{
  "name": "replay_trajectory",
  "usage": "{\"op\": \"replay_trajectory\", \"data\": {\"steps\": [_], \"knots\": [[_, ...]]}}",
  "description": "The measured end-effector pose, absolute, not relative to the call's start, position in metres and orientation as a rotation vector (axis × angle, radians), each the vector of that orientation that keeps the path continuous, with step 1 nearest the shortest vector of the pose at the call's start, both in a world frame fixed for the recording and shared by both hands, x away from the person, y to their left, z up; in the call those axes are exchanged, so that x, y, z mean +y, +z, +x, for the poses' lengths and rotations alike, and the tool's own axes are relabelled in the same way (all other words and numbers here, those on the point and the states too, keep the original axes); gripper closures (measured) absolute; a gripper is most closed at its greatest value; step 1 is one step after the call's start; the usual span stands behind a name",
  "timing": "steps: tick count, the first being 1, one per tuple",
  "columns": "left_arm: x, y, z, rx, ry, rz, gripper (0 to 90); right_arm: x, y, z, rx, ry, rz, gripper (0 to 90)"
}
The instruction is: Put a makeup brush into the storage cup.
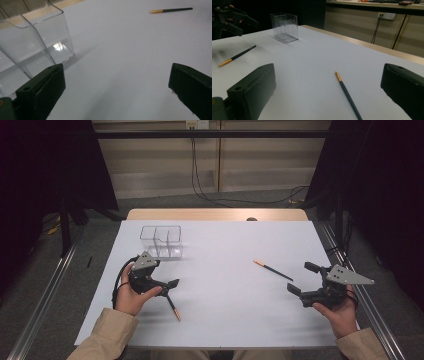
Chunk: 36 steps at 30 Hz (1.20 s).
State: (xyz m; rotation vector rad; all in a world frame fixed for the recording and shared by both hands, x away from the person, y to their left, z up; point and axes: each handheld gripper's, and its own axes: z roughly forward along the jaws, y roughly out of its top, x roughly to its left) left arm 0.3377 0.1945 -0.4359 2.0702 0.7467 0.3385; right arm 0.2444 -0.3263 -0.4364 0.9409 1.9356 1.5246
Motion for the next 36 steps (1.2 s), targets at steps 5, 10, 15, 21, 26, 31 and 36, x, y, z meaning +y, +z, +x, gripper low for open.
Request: {"op": "replay_trajectory", "data": {"steps": [5,10,15,21,26,31,36], "knots": [[0.194,-0.434,0.342,0.792,0.307,2.144,0.7,-0.327,-0.436,0.245,1.936,1.529,0.940,0.0],[0.190,-0.432,0.345,0.825,0.281,2.215,0.7,-0.327,-0.436,0.245,1.937,1.528,0.941,0.0],[0.186,-0.430,0.348,0.860,0.261,2.285,0.8,-0.327,-0.436,0.245,1.938,1.529,0.941,0.0],[0.181,-0.427,0.350,0.911,0.235,2.366,0.9,-0.327,-0.436,0.244,1.939,1.532,0.943,0.0],[0.180,-0.426,0.352,0.948,0.214,2.413,0.9,-0.327,-0.436,0.244,1.938,1.532,0.940,0.0],[0.179,-0.427,0.354,1.006,0.175,2.441,0.9,-0.327,-0.436,0.244,1.940,1.532,0.940,0.0],[0.177,-0.424,0.353,1.065,0.147,2.470,0.9,-0.327,-0.436,0.244,1.942,1.532,0.942,0.0]]}}
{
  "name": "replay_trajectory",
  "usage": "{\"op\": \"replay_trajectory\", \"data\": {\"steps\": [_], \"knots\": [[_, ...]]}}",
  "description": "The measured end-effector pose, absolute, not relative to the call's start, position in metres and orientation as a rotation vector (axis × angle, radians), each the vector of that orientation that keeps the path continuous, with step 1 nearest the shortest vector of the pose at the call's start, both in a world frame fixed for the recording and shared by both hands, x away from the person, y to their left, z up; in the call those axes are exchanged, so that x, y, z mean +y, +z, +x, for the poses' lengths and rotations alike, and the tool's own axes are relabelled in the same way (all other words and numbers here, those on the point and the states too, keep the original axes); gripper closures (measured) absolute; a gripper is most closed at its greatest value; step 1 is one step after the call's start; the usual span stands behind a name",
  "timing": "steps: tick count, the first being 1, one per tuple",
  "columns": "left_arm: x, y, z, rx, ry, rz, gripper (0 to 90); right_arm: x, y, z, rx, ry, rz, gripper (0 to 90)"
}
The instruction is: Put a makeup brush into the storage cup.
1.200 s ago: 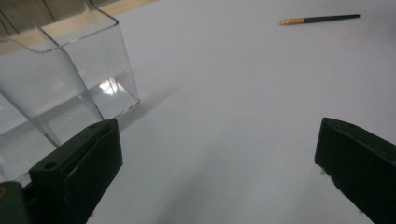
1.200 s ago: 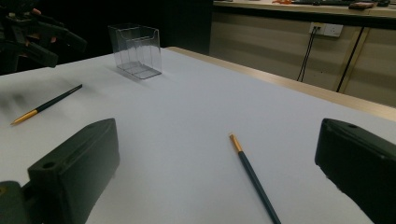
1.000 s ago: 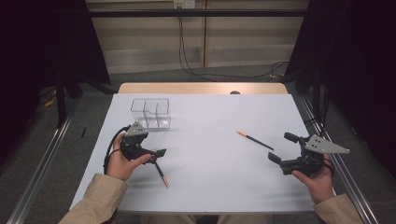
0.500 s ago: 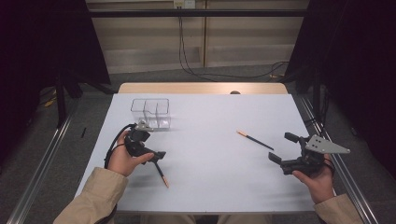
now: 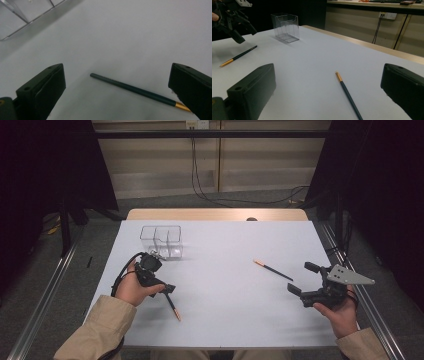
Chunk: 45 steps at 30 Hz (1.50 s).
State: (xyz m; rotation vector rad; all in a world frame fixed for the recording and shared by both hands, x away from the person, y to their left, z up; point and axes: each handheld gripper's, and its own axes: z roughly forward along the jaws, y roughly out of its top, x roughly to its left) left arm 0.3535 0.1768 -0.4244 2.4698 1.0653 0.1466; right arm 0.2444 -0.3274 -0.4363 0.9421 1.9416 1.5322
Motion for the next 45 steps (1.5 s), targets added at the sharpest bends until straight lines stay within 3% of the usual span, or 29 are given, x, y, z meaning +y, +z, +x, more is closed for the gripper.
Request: {"op": "replay_trajectory", "data": {"steps": [23,45], "knots": [[0.172,-0.433,0.355,1.270,0.102,2.523,1.3,-0.328,-0.436,0.244,1.938,1.533,0.939,0.0],[0.164,-0.441,0.350,1.304,0.018,2.515,16.8,-0.329,-0.436,0.244,1.941,1.529,0.940,0.0]]}}
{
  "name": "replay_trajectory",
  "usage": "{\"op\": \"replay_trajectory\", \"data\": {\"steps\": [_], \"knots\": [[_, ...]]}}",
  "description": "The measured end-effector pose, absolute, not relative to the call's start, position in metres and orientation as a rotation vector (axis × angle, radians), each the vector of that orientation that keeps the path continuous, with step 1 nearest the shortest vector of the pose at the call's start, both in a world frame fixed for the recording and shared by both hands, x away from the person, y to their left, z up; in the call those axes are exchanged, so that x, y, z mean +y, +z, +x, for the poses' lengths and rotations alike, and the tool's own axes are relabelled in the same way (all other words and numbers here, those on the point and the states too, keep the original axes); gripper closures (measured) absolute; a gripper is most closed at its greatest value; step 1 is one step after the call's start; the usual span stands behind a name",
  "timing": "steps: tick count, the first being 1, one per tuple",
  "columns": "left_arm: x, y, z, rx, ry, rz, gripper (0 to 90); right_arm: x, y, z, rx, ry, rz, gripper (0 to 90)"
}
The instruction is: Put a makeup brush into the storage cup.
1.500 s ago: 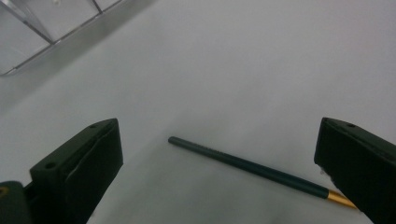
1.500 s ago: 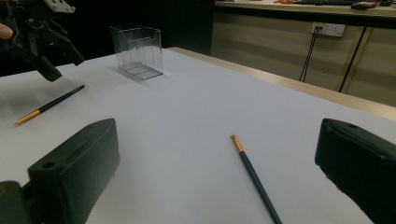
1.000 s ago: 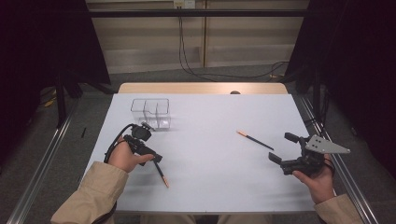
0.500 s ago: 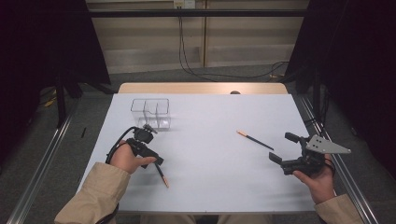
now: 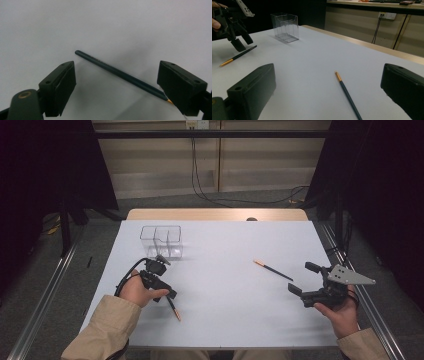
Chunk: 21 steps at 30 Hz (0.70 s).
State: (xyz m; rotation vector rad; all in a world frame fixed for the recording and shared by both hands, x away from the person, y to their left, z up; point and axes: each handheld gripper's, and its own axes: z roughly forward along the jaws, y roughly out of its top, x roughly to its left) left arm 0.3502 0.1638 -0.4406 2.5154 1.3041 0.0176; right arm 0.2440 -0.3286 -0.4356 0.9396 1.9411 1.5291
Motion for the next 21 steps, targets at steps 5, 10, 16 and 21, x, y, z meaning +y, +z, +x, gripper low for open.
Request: {"op": "replay_trajectory", "data": {"steps": [5,10,16,21], "knots": [[0.1625,-0.4408,0.3494,1.302,-0.004,2.527,21.6,-0.3282,-0.4357,0.2441,1.947,1.524,0.939,0.0],[0.1609,-0.4410,0.3469,1.321,-0.016,2.524,23.3,-0.3284,-0.4355,0.2440,1.946,1.523,0.939,0.0],[0.1571,-0.4438,0.3439,1.317,-0.015,2.552,27.6,-0.3279,-0.4361,0.2447,1.955,1.517,0.941,0.0],[0.1542,-0.4460,0.3412,1.320,-0.001,2.555,29.0,-0.3277,-0.4355,0.2441,1.952,1.514,0.938,0.0]]}}
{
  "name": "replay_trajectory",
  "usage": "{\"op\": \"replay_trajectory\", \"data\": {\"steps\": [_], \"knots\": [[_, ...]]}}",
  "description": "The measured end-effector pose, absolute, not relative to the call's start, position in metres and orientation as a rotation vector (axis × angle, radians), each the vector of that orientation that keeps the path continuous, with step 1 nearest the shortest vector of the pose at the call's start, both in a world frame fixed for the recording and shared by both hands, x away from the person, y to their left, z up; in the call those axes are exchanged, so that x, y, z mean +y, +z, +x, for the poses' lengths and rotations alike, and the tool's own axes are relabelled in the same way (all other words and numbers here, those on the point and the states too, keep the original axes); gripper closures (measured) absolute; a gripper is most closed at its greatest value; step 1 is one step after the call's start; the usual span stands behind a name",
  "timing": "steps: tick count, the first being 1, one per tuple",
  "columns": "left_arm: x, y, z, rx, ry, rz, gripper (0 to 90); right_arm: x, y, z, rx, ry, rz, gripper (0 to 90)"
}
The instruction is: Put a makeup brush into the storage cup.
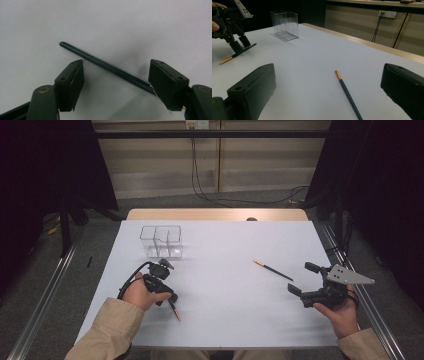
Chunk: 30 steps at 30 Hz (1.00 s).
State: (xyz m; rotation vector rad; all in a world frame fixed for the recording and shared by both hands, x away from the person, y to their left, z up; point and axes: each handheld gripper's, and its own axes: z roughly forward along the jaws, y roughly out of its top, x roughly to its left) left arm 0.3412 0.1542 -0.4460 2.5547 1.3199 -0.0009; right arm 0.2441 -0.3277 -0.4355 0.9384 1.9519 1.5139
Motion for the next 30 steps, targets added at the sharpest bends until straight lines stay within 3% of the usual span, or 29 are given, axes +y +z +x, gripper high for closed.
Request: {"op": "replay_trajectory", "data": {"steps": [14,30], "knots": [[0.149,-0.445,0.335,1.264,0.065,2.618,42.9,-0.327,-0.436,0.244,1.960,1.504,0.937,0.0],[0.140,-0.442,0.333,1.214,0.054,2.694,75.1,-0.328,-0.435,0.244,1.954,1.505,0.940,0.0]]}}
